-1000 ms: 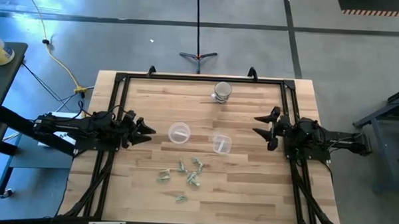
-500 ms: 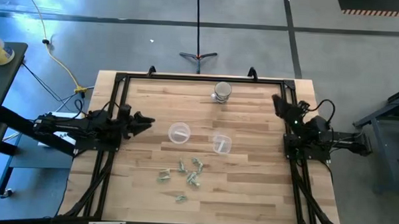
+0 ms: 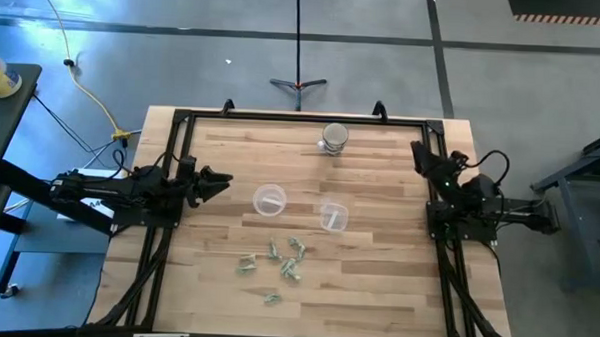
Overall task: Pick and place Stevia / Truvia into bins
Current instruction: Put the green stevia packet into the left transparent container
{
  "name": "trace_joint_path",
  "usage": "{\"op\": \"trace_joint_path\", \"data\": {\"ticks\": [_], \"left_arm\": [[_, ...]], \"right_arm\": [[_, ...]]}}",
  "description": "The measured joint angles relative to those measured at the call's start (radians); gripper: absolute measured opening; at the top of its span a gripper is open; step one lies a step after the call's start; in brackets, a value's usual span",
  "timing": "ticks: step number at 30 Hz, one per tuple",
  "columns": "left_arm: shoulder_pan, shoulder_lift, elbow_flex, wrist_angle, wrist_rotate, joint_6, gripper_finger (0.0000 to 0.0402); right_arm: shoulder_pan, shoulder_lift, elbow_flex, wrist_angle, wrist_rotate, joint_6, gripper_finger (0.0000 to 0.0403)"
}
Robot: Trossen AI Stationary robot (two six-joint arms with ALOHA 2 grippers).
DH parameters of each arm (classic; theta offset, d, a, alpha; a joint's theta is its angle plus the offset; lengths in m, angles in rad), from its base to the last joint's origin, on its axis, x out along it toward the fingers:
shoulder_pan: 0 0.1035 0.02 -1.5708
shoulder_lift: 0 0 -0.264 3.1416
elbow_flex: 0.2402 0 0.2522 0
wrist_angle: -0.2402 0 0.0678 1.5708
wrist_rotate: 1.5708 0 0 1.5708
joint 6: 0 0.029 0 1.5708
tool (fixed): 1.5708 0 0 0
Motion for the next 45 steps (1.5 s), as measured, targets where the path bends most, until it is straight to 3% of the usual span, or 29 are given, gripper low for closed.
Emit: {"op": "trace_joint_path", "data": {"ticks": [6,10,17,20,23,27,32,40,45], "left_arm": [[0.0,0.0,0.0,-0.003,0.002,0.0,0.0299],[0.0,0.0,0.0,-0.005,0.022,0.0,0.0299],[0.0,0.0,0.0,-0.009,0.072,0.011,0.0299],[0.0,0.0,0.0,-0.022,0.127,0.036,0.0299],[0.0,0.0,0.0,-0.037,0.187,0.056,0.0299],[0.0,0.0,0.0,-0.084,0.237,0.06,0.0299],[0.0,0.0,0.0,-0.163,0.265,0.06,0.0299],[0.0,0.002,0.0,-0.108,0.32,0.075,0.0299],[0.0,0.002,0.0,-0.089,0.319,-0.034,0.0299]], "right_arm": [[-0.001,0.085,0.031,0.058,-0.023,0.042,0.0236],[0.005,0.305,0.185,-0.037,-0.093,0.025,0.0236],[0.026,0.725,0.538,-0.553,-0.088,0.013,0.0236],[0.041,0.861,0.652,-0.771,-0.161,0.068,0.0236],[0.078,0.977,0.749,-0.866,-0.24,0.074,0.0236],[0.14,1.105,0.842,-0.895,-0.439,0.037,0.0236],[0.249,1.224,0.942,-1.039,-0.434,0.073,0.0236],[0.327,1.45,1.058,-1.065,-0.619,0.024,0.0236],[0.317,1.523,1.123,-1.071,-0.577,0.044,0.0236]]}}
